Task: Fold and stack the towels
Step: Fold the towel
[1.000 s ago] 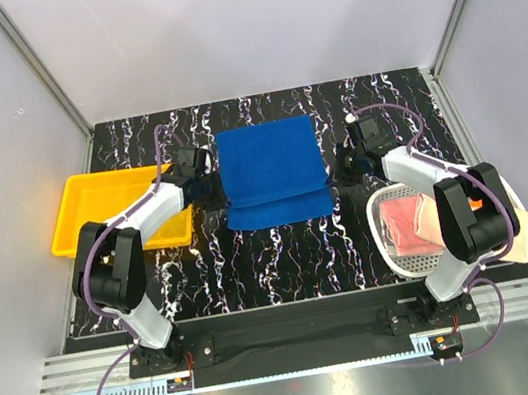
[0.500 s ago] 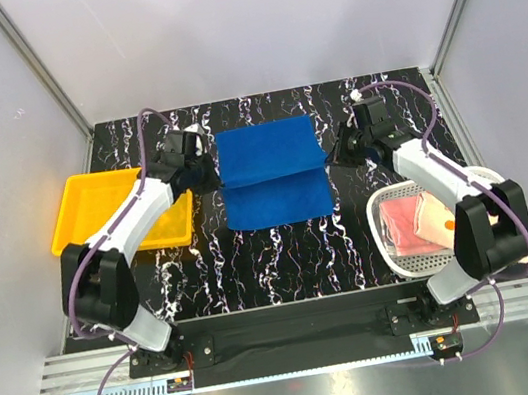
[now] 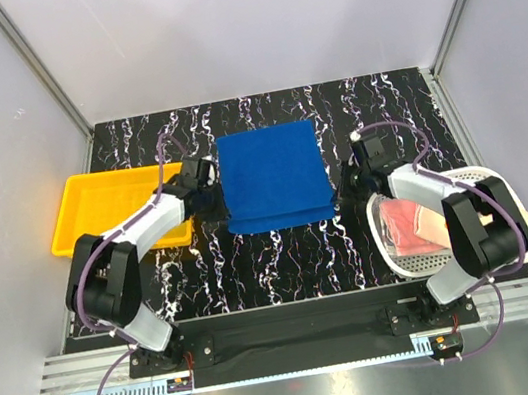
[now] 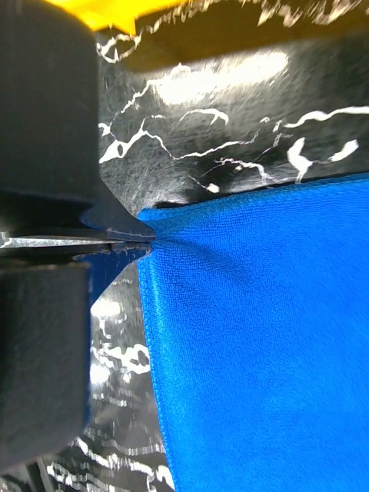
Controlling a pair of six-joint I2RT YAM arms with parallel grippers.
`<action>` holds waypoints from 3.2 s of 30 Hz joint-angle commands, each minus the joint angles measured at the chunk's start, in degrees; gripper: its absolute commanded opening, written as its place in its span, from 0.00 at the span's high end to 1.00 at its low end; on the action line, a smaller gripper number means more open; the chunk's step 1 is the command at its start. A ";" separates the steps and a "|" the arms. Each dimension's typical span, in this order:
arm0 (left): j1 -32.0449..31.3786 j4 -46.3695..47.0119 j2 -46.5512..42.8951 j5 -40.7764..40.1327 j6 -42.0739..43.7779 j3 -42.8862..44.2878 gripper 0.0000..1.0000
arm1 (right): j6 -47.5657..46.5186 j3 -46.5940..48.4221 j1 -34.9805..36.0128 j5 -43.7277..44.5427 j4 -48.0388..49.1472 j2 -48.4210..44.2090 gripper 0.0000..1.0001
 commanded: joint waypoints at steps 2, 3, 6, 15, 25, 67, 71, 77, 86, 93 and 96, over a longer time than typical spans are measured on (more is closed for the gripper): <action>-1.33 4.74 2.67 0.16 -0.51 -1.13 1.00 | 0.63 -1.81 0.52 -0.72 5.69 2.73 1.00; -1.43 4.91 3.28 0.24 -0.60 -1.22 1.00 | 0.63 -1.99 0.43 -0.89 5.87 3.09 1.00; -1.78 5.26 3.90 -0.02 -0.77 -1.65 1.00 | 0.63 -2.60 0.60 -1.16 6.40 3.79 1.00; -1.95 2.63 1.62 -0.99 -0.25 -0.78 1.00 | 0.37 -1.47 0.60 -0.46 3.68 0.81 1.00; -3.01 1.31 -0.92 -2.04 -0.60 -3.32 1.00 | 0.28 -2.78 3.06 2.18 -1.07 -5.25 1.00; 2.17 -6.87 20.57 -13.90 3.53 31.54 0.53 | -6.92 33.58 3.33 12.55 -6.43 20.72 0.44; 4.02 -9.40 29.38 -12.41 5.47 41.57 0.53 | -10.34 44.05 2.01 15.96 -9.86 29.34 0.44; 5.60 -12.31 37.99 -11.28 6.87 52.92 0.54 | -12.28 55.65 -0.01 17.65 -13.99 39.63 0.44; 6.92 -11.35 42.66 -8.72 6.79 57.40 0.54 | -12.46 61.64 -1.42 16.16 -14.08 46.68 0.45; 7.89 -10.30 45.12 -6.79 5.82 58.55 0.59 | -12.37 62.96 -1.86 15.98 -12.59 48.53 0.50; 8.16 -9.51 45.30 -6.79 5.73 58.37 0.60 | -12.46 62.43 -1.86 15.63 -11.01 48.36 0.51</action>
